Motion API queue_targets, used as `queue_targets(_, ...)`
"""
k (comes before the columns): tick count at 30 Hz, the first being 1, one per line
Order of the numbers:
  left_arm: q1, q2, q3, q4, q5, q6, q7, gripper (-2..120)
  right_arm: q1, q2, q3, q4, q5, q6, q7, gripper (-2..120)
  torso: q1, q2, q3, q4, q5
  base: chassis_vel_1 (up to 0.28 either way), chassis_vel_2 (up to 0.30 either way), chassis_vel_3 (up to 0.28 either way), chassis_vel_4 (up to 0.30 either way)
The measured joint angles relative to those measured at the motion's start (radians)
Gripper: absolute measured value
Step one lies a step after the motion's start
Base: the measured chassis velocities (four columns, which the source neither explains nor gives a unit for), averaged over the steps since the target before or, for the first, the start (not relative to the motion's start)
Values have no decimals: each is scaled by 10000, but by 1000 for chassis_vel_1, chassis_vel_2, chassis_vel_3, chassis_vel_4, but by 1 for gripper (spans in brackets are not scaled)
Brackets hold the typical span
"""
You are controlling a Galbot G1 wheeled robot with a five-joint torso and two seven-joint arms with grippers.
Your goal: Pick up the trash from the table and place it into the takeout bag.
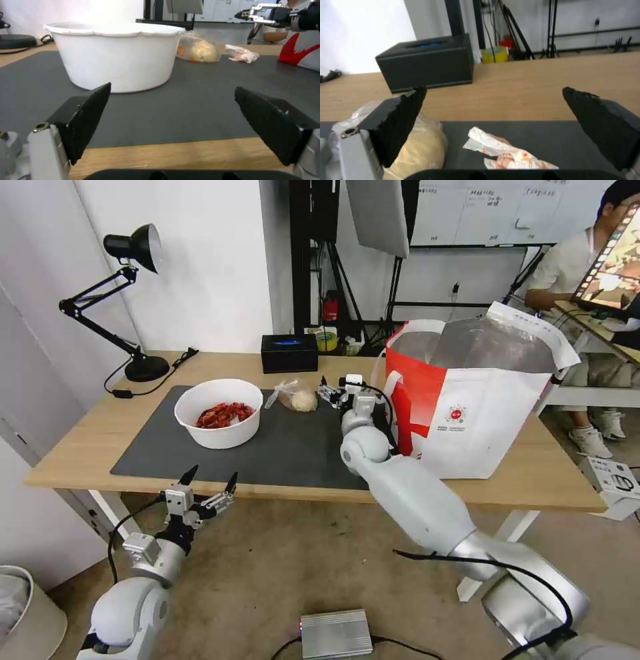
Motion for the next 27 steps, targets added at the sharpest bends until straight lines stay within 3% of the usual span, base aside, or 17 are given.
queue_targets(14, 23, -82, -44, 57, -15, -43, 188, 100, 805, 655, -167, -1176, 809, -1515, 274, 100, 0, -1, 0, 1, 0, 0, 0, 0, 0)
queue_targets(27, 161, -157, -27, 128, -14, -232, 255, 100, 911, 975, -133, -2427, 692, -1444, 205, 100, 0, 0, 0, 1, -1, 0, 0, 0, 0)
